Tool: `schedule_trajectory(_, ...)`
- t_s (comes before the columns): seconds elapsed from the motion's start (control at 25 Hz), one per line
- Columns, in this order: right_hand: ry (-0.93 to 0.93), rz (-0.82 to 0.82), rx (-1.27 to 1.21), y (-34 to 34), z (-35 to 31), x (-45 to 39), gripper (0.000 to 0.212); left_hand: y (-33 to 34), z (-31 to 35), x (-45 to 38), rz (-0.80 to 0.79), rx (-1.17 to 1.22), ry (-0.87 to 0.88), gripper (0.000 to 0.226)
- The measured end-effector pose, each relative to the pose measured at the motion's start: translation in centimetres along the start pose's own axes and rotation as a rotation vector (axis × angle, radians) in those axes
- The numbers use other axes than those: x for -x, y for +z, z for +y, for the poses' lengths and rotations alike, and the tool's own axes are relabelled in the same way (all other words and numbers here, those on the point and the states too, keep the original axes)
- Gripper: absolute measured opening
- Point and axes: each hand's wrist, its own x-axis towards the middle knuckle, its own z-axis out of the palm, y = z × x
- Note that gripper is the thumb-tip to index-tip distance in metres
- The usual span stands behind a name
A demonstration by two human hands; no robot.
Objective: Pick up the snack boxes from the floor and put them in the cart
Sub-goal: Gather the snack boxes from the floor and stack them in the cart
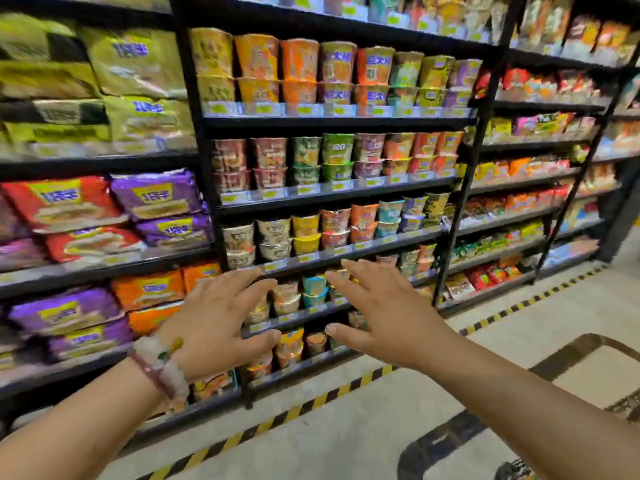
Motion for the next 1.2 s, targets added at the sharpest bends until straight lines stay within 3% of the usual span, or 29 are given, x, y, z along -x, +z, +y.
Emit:
schedule_trajectory(0.28, -0.305, 0.008, -0.024, 2.5, -17.1, -9.0, 0.101, -4.0, -14.2, 14.1, -0.102, -0.13, -0.292, 0.105)
schedule_trajectory(0.44, -0.511, 0.017, -0.074, 3.7, -27.0, -13.3, 0.086, -5.7, -21.5, 22.4, -0.086, -0.173, -0.446, 0.099)
schedule_trajectory(0.56, -0.648, -0.015, -0.099, 4.3, -33.1, -16.0, 0.073, -7.0, -24.4, 27.2, -0.026, -0.232, -0.535, 0.084)
schedule_trajectory(0.76, -0.871, -0.035, -0.114, 5.7, -42.1, -21.6, 0.074, -8.1, -28.9, 33.4, -0.05, -0.204, -0.832, 0.104)
schedule_trajectory(0.88, -1.025, -0.02, -0.089, 6.6, -47.3, -25.8, 0.091, -8.2, -32.3, 36.3, -0.046, -0.26, -0.957, 0.115)
schedule_trajectory(1.04, -1.177, -0.05, -0.11, 6.5, -54.2, -30.8, 0.099, -8.9, -36.7, 39.9, 0.032, -0.316, -1.087, 0.096)
schedule_trajectory(1.12, -1.256, -0.05, -0.115, 6.7, -57.5, -32.6, 0.098, -9.1, -38.2, 41.4, -0.003, -0.343, -1.156, 0.087)
schedule_trajectory(1.2, -1.345, -0.027, -0.109, 7.4, -61.0, -34.6, 0.093, -9.1, -39.3, 43.2, 0.01, -0.389, -1.243, 0.089)
